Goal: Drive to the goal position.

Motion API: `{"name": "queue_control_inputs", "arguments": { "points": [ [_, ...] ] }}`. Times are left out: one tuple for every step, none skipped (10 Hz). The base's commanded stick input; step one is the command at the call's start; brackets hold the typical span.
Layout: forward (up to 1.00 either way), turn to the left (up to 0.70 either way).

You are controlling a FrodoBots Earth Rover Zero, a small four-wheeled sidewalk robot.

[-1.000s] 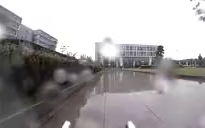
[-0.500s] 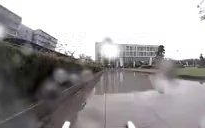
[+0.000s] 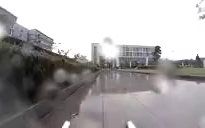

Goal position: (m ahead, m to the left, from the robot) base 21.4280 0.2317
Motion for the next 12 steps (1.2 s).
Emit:
{"name": "queue_control_inputs", "arguments": {
  "points": [
    [0.70, 0.00],
    [0.70, 0.00],
    [0.70, 0.00],
    [0.70, 0.00],
    [0.70, 0.00],
    [0.70, 0.00],
    [0.70, 0.00],
    [0.70, 0.00],
    [0.70, 0.00],
    [0.70, 0.00],
    [0.70, 0.00],
    [0.70, 0.00]
  ]
}}
